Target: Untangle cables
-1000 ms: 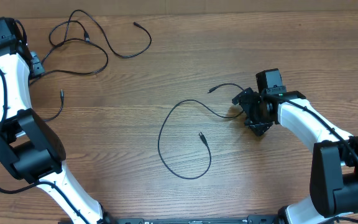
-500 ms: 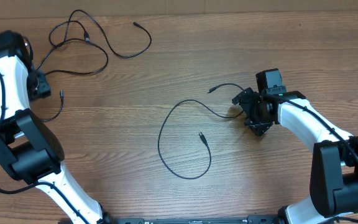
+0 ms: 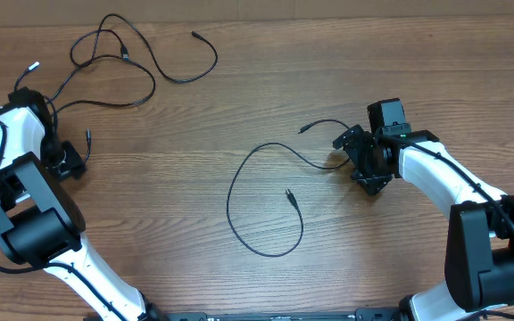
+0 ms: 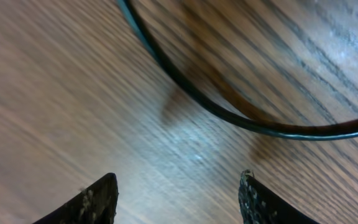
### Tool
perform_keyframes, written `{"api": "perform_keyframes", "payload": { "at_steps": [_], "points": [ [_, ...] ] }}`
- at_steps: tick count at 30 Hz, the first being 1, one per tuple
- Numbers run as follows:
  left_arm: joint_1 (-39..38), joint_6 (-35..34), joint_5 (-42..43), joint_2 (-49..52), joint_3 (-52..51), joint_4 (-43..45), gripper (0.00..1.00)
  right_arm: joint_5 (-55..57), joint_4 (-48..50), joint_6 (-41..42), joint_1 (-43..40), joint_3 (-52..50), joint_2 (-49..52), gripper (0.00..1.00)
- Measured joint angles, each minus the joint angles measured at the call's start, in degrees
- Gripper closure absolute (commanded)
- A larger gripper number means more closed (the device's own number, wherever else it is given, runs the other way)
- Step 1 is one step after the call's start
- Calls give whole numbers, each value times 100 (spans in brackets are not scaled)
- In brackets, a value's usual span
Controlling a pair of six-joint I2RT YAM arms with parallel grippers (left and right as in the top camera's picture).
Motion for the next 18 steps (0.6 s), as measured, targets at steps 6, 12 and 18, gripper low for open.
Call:
{"api": "perform_keyframes", "payload": {
  "at_steps": [6,12,18],
  "points": [
    [2,-20,175,-70,-367,621,32,-2,-2,0,0,0,2,0],
    [2,-39,214,-186,-579,1143,43,0,-4,0,0,0,0,0],
    [2,-42,219,-190,-686,1875,66,0,-7,2,0,0,0,0]
  ]
}}
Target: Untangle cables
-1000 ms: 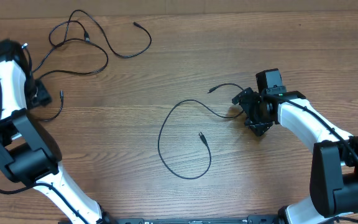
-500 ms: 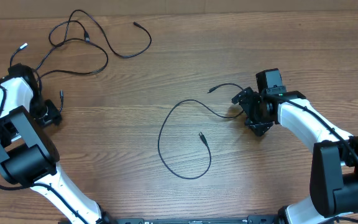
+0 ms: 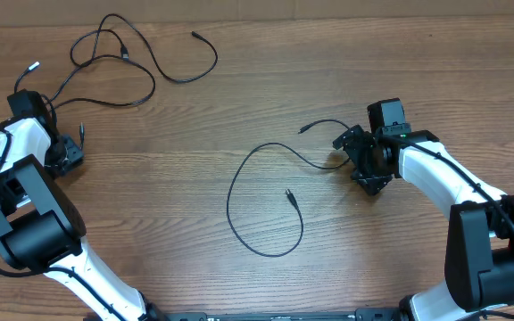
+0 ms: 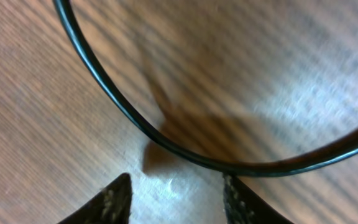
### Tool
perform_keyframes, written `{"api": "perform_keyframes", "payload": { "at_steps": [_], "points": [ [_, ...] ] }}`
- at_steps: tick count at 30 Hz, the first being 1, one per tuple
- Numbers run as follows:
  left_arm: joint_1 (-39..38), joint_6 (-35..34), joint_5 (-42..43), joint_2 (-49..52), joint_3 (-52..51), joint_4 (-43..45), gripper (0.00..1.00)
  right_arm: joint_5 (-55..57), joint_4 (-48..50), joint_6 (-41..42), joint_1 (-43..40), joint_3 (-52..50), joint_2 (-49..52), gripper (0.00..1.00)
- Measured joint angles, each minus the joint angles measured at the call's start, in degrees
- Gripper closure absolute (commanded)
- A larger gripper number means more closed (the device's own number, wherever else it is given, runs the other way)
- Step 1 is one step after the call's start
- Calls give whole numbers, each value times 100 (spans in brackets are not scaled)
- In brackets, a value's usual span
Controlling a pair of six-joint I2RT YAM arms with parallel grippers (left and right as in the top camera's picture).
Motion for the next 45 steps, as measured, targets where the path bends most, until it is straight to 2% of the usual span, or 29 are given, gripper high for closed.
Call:
{"api": "perform_keyframes", "payload": {
  "at_steps": [2,4,9,12,20,23,25,29,33,34,36,40,43,45],
  "points": [
    [0,-4,28,7,-28,219,75,0,0,-2,0,0,2,0],
    [0,15,46,11,-68,417,78,0,0,-2,0,0,0,0],
    [0,153,63,55,-87,800,81,-2,0,-2,0,0,0,0],
    [2,208,214,55,-87,885,86,-2,4,-4,0,0,0,0],
    [0,219,925,105,-87,1351,82,-2,4,-2,0,0,2,0],
    [0,221,1108,114,-85,1392,85,-2,4,0,0,0,0,0],
    [0,214,1182,114,-52,1281,89,-2,2,0,0,0,0,0],
    [0,164,1309,92,354,466,84,-2,0,-2,0,0,2,0],
    [0,-46,1589,-238,1025,-323,71,-13,2,-2,0,0,0,0],
    [0,-114,1773,-400,1215,-511,65,-39,2,-2,0,0,0,0],
    [0,-166,2328,-802,1510,-713,33,-90,2,0,0,0,0,0],
    [-68,-275,4109,-1626,1781,-743,4,-197,0,-2,0,0,0,0],
    [-389,-306,5195,-1867,1880,-994,2,-249,-68,-66,-2,0,2,0],
    [-776,-278,5560,-1853,1880,-1316,2,-424,-98,-358,-33,0,0,0]
  ]
}}
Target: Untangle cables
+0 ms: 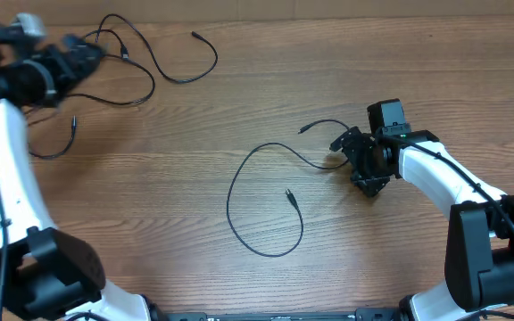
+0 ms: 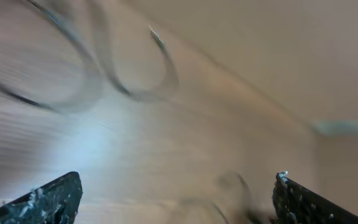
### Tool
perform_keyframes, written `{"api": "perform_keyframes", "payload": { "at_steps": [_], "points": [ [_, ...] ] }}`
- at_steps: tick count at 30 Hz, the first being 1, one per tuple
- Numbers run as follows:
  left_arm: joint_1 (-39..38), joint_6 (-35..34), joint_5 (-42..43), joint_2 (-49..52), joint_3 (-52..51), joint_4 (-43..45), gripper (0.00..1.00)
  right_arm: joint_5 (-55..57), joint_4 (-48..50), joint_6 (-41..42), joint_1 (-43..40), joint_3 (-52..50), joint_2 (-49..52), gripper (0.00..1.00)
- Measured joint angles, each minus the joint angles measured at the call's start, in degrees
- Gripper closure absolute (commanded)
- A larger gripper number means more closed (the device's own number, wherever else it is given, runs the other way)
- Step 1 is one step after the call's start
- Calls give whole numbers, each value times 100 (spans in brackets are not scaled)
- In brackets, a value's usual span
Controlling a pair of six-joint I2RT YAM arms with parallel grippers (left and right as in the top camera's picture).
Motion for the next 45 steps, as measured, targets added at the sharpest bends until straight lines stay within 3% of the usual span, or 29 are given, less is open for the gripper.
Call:
{"api": "perform_keyframes", "payload": {
  "at_steps": [3,7,13,19,27,33,37,45],
  "points": [
    [-719,120,35,129,-24,-439,0,-433,-219,-627,-164,4,2,0],
    [-1967,245,-828,195,-57,-837,0,-756,-824,-1384,-581,44,-7,0],
    [-3370,297,-2175,195,-61,-909,0,-824,-1700,-1836,-909,57,-321,0],
    [-4382,125,-2922,195,-61,-918,0,-811,-2304,-2039,-1241,57,-1434,0],
    [-5090,17,-3338,195,-531,-522,0,-168,-2732,-2124,-1895,68,-2559,0],
    [-5184,184,-4404,195,-1405,352,0,79,-2756,-2131,-1965,68,-2566,0],
    [-5149,809,-4564,195,-1904,942,2,129,-2763,-2133,-1965,68,-2566,0],
    [-5152,2684,-3755,199,-2542,1663,4,144,-2765,-2144,-1965,68,-2566,0]
  ]
}}
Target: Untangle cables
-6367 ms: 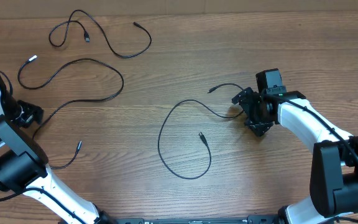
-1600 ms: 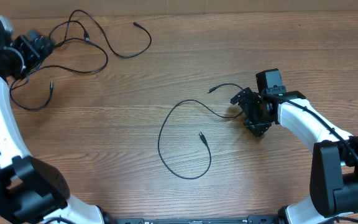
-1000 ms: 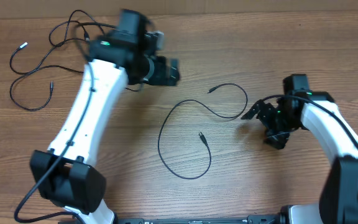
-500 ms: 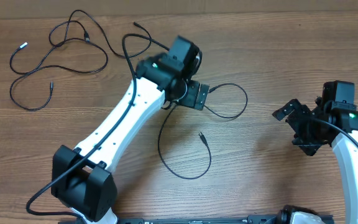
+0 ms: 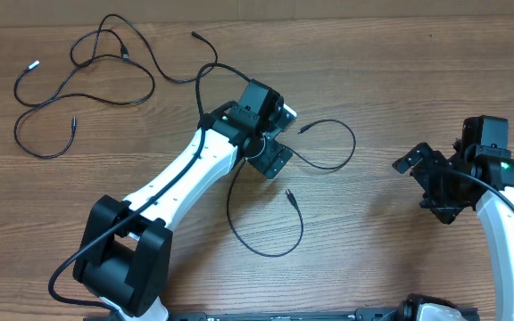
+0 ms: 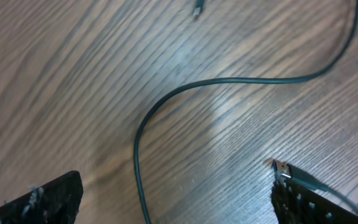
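A black cable (image 5: 239, 227) loops across the table's middle, its ends at one plug (image 5: 302, 129) and another plug (image 5: 288, 192). My left gripper (image 5: 278, 137) hovers open over the loop's top; in the left wrist view the cable (image 6: 143, 127) runs between the wide-spread fingers (image 6: 48, 199), left gripper (image 6: 179, 202). My right gripper (image 5: 428, 185) stands apart from the cable at the right, its fingers spread, nothing in it. A tangle of cables (image 5: 114, 58) lies at the back left, and one looser cable (image 5: 47, 116) lies beside it.
The wooden table (image 5: 400, 80) carries only the cables. The tangle sits close to the back edge. My left arm (image 5: 194, 169) stretches diagonally from the front left to the middle, crossing above bare wood.
My left gripper has moved from the back-left corner by the tangle to the middle, over the loop. My right gripper has moved right, away from the cable, whose right part now bulges outward.
First my left gripper stood open and low over a cable at the left edge, then with narrower jaws around it. Later it was raised, wide open, by the back-left tangle, and that cable lay shifted. Now it hangs over the middle loop, the right gripper withdrawn.
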### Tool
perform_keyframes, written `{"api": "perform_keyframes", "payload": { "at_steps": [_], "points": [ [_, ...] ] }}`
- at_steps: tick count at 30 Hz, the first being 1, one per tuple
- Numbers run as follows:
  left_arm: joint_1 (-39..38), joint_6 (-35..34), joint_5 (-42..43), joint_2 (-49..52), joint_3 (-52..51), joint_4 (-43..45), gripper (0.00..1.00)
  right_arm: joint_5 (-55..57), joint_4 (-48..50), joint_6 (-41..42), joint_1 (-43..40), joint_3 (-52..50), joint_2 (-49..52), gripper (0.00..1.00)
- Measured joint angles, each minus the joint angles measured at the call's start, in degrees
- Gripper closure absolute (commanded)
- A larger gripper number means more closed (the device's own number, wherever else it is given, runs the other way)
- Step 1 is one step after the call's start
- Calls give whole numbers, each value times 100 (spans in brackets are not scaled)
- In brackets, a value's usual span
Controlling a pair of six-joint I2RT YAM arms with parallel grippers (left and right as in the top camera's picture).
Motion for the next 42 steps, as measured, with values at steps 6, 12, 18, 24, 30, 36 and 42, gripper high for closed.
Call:
{"api": "perform_keyframes", "payload": {
  "at_steps": [6,12,18,24,30,36,42],
  "points": [
    [0,542,192,103,-94,870,5,0,0,-4,-2,0,0,0],
    [15,227,251,570,-92,1263,17,0,0,-2,0,0,0,0],
    [195,22,271,1132,-90,1327,12,2,0,-2,0,0,0,0],
    [376,175,273,1272,-81,1473,20,0,-2,-7,0,0,0,0],
    [417,258,275,1331,-50,1545,36,-2,-2,-4,0,0,0,0],
    [415,293,313,1488,4,1495,69,0,-2,-2,0,0,0,0],
    [420,26,321,1523,66,1464,96,2,-4,-2,0,0,0,0]
  ]
}}
